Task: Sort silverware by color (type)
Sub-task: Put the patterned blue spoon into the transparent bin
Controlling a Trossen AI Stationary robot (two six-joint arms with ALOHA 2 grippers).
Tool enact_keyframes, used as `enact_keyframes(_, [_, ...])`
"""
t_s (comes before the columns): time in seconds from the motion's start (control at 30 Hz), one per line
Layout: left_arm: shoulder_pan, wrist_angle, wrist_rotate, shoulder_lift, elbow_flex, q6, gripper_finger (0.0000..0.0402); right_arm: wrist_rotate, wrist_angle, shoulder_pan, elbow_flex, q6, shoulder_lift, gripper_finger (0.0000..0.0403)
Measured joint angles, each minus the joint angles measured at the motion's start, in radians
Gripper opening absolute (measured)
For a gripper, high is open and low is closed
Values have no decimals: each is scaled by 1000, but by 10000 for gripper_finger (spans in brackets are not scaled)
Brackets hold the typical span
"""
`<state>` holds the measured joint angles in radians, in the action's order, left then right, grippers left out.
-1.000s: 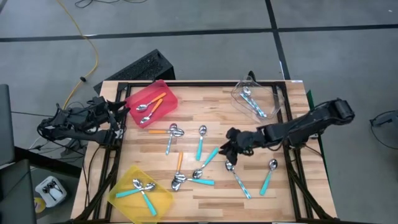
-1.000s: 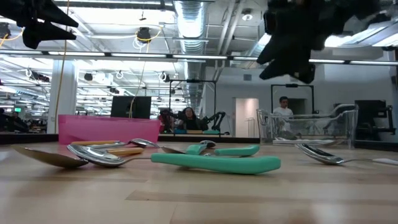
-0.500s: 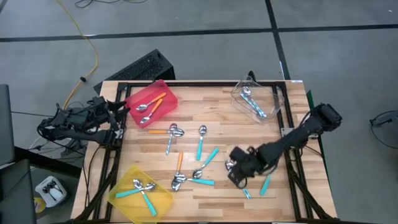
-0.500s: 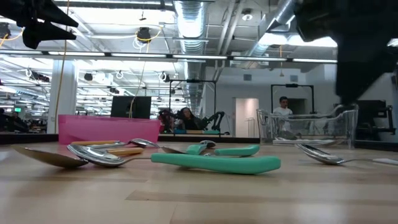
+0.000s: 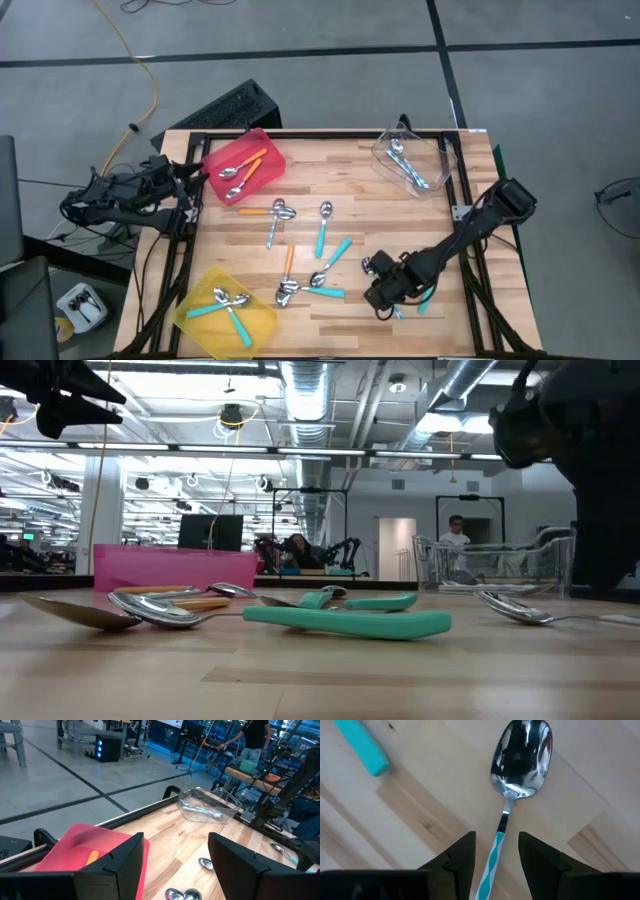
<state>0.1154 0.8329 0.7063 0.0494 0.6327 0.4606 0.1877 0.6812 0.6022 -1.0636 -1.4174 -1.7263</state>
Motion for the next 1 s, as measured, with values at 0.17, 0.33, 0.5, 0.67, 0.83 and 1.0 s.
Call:
enact_keyframes(0.17, [0, 0, 0, 0, 0, 0, 205, -10, -1, -2, 0, 0, -51, 172])
enact_keyframes(0.33, [0, 0, 0, 0, 0, 0, 205, -53, -8, -2, -5, 14, -98, 170])
enact_keyframes(0.5, [0, 0, 0, 0, 0, 0, 205, -83, 6, -4, -4, 6, -106, 126])
enact_keyframes(0.67, [0, 0, 0, 0, 0, 0, 205, -82, 23, -10, -2, -4, -95, 38])
enact_keyframes(0.83, [0, 0, 0, 0, 0, 0, 205, -79, 35, -37, -27, 49, -100, 35])
enact_keyframes(1.0, [0, -1, 0, 0, 0, 0, 205, -20, 17, -94, -71, 203, -92, 35])
